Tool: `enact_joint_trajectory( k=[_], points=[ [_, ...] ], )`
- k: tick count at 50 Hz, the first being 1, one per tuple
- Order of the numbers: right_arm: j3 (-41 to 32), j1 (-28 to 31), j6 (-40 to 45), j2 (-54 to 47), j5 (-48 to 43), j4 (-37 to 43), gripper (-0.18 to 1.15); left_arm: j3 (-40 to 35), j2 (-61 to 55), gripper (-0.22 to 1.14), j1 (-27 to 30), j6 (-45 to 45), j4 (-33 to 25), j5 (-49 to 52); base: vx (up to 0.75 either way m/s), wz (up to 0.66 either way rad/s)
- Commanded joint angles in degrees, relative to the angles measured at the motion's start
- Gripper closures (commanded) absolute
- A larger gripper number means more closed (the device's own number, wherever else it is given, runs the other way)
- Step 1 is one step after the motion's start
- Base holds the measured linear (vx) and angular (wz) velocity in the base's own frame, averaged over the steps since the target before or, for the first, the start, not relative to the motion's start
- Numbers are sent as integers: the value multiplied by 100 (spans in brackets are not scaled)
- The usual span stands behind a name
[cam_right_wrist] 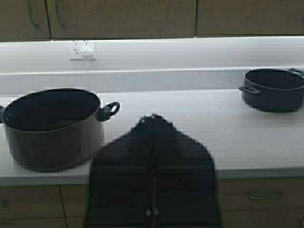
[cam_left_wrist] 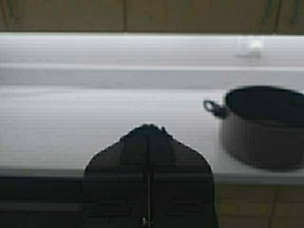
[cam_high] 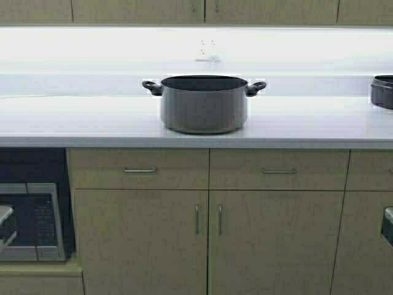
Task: Open the cabinet, put the pot inside, then close it
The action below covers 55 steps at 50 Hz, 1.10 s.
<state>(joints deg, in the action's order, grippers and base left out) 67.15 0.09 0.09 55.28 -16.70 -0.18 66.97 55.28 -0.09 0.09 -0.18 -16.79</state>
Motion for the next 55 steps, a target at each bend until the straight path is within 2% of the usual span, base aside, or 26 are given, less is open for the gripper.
enact_joint_trajectory(
  k=[1, 3, 6, 15, 55],
  points=[
    [-44, 44, 53, -44, 9, 0, 92, -18, -44, 96, -53, 18, 53, 9, 7, 1],
    [-62, 44, 44, -53, 62, 0, 88, -26, -44, 90, -53, 18, 79, 9, 8, 1],
    [-79, 44, 35, -79, 105, -9, 89, 0, -44, 85, -53, 9, 132, 9, 10, -2],
    [-123, 44, 44, -264, 158, -97, 92, 35, 62, 89, -53, 44, 149, 9, 17, -5],
    [-97, 44, 44, -211, 158, -193, 92, -18, -123, 89, -53, 26, 141, 35, 28, 1]
  ],
)
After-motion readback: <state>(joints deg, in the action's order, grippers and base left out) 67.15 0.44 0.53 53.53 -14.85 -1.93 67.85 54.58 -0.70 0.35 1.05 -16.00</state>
